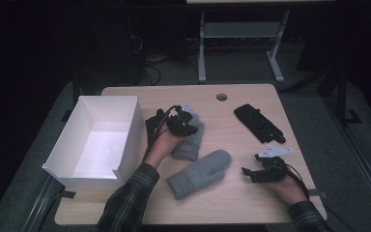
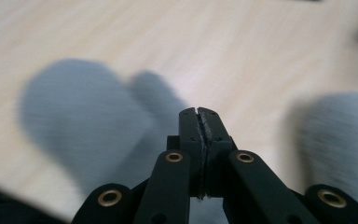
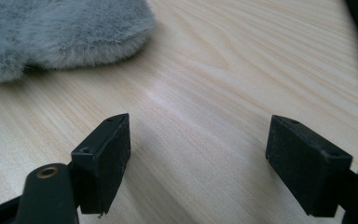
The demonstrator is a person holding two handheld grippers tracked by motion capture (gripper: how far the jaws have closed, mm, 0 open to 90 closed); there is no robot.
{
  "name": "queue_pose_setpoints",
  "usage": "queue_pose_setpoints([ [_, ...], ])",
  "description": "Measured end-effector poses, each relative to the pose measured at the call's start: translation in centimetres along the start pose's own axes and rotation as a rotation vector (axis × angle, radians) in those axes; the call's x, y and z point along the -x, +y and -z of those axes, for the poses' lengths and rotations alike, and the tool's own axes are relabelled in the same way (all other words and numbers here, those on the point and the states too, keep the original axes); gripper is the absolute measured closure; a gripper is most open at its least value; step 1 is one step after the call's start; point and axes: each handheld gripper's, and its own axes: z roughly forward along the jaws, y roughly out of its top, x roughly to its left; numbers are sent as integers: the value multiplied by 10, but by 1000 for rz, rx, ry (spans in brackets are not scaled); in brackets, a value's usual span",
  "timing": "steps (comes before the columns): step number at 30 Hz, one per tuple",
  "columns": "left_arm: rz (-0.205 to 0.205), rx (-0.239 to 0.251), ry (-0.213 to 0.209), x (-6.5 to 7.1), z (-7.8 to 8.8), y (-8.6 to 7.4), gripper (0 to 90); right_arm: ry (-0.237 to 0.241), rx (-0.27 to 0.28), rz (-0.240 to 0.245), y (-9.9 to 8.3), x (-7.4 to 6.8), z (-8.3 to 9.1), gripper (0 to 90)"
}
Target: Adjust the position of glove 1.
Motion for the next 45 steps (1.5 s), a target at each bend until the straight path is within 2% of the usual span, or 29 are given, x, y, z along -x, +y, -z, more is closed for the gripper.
queue_pose_setpoints([
  [1, 0, 0, 0, 0, 0, 0, 887, 0, 0, 0, 0, 0, 0, 220],
  [6, 59, -37, 78, -27, -14, 2, 892, 0, 0, 0, 0, 0, 0, 220],
  [7, 71, -53, 67, -33, -20, 1, 893, 0, 0, 0, 0, 0, 0, 220],
  [10, 71, -65, 61, -35, -27, 1, 894, 0, 0, 0, 0, 0, 0, 220],
  [11, 50, -80, 55, -34, -31, 2, 895, 0, 0, 0, 0, 0, 0, 220],
  [12, 50, -80, 55, -34, -31, 2, 895, 0, 0, 0, 0, 0, 0, 220],
  [15, 37, -80, 48, -29, -35, 6, 895, 0, 0, 0, 0, 0, 0, 220],
  [19, 24, -56, 7, -17, -43, 9, 895, 0, 0, 0, 0, 0, 0, 220],
  [21, 17, -51, 0, -13, -45, 10, 895, 0, 0, 0, 0, 0, 0, 220],
  [24, -19, -52, -38, 0, -49, 15, 895, 0, 0, 0, 0, 0, 0, 220],
  [27, -35, -54, -56, 6, -50, 17, 895, 0, 1, -2, 0, 0, 0, 220],
  [33, -72, -56, -115, 27, -56, 21, 895, 1, 0, -3, 0, -1, 0, 219],
  [37, -104, -57, -135, 42, -58, 24, 895, 2, -2, -5, 0, -1, 0, 219],
  [38, -118, -65, -142, 44, -58, 25, 895, 2, -2, -5, 0, -1, 0, 219],
  [40, -120, -55, -155, 50, -59, 25, 895, 2, -2, -5, 0, -1, 0, 219],
  [41, -135, -46, -164, 52, -57, 25, 894, 2, -2, -5, 0, -1, 0, 219],
  [45, -130, -24, -170, 51, -50, 26, 866, 2, -2, -6, 0, -1, 0, 219],
])
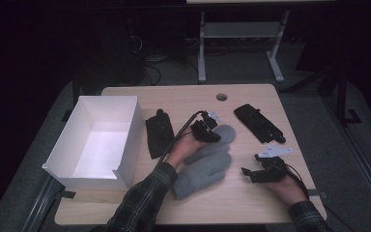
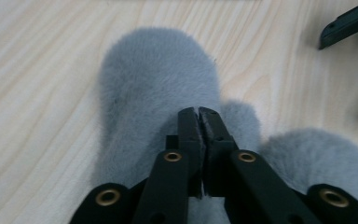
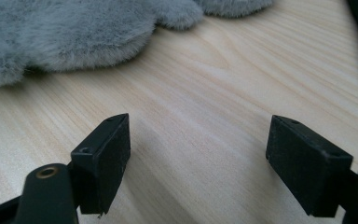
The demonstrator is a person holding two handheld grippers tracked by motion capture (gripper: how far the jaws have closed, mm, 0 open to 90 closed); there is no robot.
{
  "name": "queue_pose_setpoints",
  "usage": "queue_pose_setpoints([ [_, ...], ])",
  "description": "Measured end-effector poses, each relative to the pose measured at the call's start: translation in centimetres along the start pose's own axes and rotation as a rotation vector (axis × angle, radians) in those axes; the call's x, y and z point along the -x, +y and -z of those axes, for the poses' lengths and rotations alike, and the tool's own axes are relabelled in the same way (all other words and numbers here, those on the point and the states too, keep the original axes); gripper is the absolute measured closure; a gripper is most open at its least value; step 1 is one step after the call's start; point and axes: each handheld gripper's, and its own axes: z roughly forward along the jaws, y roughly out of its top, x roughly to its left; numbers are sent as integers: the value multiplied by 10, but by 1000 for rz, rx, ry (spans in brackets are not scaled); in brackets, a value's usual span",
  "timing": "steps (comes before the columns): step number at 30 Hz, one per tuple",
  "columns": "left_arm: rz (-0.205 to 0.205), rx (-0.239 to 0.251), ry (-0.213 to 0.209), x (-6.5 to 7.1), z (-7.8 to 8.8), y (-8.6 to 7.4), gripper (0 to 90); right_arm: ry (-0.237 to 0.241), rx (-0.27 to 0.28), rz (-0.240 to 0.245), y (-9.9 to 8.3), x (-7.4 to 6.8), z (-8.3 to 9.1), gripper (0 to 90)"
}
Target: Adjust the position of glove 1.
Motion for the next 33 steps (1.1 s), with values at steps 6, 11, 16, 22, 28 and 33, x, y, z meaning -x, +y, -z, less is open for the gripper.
queue_pose_setpoints([
  [6, -8, 21, 24, -4, 24, -5, 715, 0, 0, 0, 0, 0, 0, 219],
  [11, -17, -7, 62, -2, 34, -25, 602, -1, 0, 2, 0, 0, 0, 219],
  [16, 13, 2, 53, -7, 33, -36, 579, -1, 0, 1, 0, 0, 0, 218],
  [22, 7, -28, 45, -8, 18, -43, 602, -2, -1, 2, 0, 0, 0, 218],
  [28, 9, -22, 25, -13, 16, -48, 740, -2, -1, 2, 0, 0, 0, 218],
  [33, 39, 8, 7, -14, 18, -49, 840, -2, -1, 2, 0, 0, 0, 217],
])
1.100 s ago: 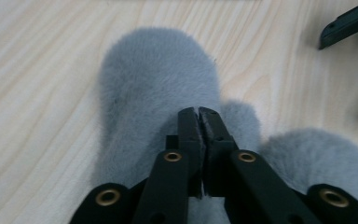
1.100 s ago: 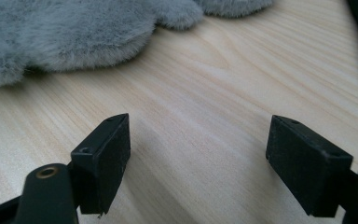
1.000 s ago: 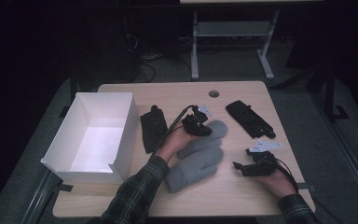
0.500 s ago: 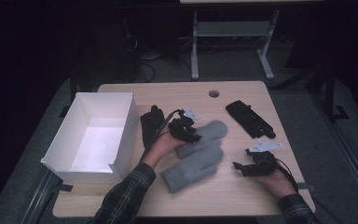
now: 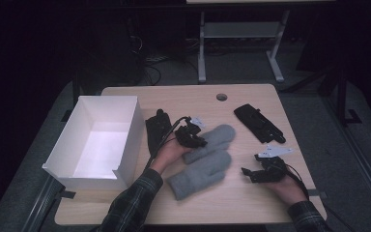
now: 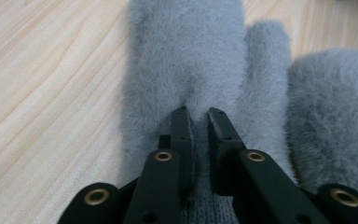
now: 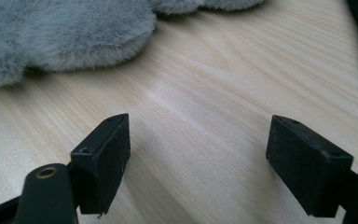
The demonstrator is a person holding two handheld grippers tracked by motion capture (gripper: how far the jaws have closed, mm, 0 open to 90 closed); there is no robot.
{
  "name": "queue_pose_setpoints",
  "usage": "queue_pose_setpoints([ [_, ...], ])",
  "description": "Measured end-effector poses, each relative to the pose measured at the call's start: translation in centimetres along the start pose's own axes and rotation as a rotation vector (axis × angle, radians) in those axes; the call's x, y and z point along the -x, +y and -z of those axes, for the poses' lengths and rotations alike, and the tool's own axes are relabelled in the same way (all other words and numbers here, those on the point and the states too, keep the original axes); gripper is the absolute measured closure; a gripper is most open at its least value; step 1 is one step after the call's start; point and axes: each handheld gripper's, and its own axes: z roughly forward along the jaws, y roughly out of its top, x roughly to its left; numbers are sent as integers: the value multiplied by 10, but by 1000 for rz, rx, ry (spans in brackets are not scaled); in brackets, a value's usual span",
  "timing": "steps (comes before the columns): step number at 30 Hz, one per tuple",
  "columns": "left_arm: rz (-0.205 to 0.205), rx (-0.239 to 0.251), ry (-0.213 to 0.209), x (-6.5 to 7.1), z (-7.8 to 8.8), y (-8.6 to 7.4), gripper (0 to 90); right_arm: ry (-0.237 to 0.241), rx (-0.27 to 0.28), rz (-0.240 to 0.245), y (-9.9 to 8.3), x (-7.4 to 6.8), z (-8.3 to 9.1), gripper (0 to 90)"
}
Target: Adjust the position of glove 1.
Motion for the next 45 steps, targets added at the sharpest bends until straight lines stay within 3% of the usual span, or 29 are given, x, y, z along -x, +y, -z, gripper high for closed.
queue_pose_setpoints([
  [3, 12, 27, -22, -4, 6, -3, 851, 1, 0, 0, 0, 0, 0, 217],
  [6, 58, 62, -40, -9, 13, -6, 865, 1, 0, -1, 0, 0, 0, 217],
  [14, 75, 108, -22, -13, 41, -3, 873, 1, 0, 0, 0, 0, 0, 217],
  [24, 84, 167, -43, -10, 67, 2, 876, 1, 0, 0, 0, 0, 0, 217],
  [34, 74, 206, -72, 9, 94, 2, 876, 1, -1, 0, 0, 0, 0, 217],
  [45, 65, 223, -97, 44, 111, -15, 876, 1, 0, 0, 0, 0, 0, 217],
])
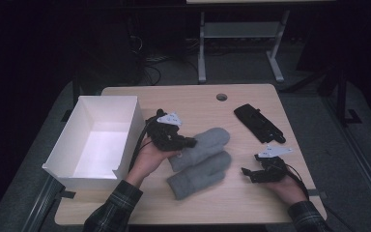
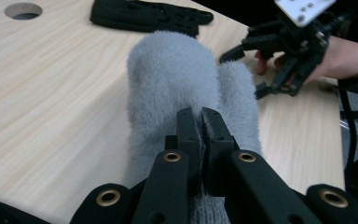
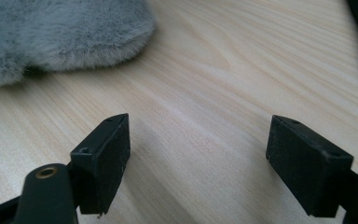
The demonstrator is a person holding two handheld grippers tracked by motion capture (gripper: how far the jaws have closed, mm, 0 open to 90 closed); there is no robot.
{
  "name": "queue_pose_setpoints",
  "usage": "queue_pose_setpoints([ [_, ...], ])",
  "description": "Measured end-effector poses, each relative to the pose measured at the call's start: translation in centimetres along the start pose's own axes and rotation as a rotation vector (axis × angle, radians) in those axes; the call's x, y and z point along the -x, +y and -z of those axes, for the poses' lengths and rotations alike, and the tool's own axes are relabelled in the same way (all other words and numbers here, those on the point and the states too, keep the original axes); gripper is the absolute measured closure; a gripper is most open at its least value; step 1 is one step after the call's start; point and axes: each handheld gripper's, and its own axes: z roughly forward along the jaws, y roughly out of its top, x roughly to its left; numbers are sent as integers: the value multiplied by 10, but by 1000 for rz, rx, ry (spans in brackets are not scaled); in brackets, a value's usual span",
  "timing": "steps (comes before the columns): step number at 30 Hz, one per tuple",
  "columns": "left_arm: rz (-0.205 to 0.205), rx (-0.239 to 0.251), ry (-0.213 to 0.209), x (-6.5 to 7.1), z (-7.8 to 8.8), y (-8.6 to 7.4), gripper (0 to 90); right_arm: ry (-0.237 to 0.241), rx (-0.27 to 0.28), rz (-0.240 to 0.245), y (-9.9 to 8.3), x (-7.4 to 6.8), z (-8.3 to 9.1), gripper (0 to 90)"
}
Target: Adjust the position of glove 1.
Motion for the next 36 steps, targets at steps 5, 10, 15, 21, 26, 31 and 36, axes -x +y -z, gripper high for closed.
queue_pose_setpoints([
  [5, 2, -2, -5, 9, 2, -7, 876, 0, 0, -1, 0, 0, 0, 217],
  [10, 11, -3, -14, 17, 2, -17, 876, 0, -1, 0, 0, 0, 0, 217],
  [15, -2, -10, -24, 25, -2, -22, 876, 0, -1, 0, 0, 0, 0, 217],
  [21, -20, -29, -24, 31, -11, -22, 876, 0, -1, 0, 0, 0, 0, 216],
  [26, -18, -40, -12, 36, -13, -25, 877, 1, 1, -1, 0, 0, 0, 217],
  [31, -22, -49, -10, 38, -9, -29, 876, 1, 1, -1, 0, 0, 0, 217],
  [36, -8, -66, -1, 38, -12, -34, 876, 1, 1, -1, 0, 0, 0, 216],
])
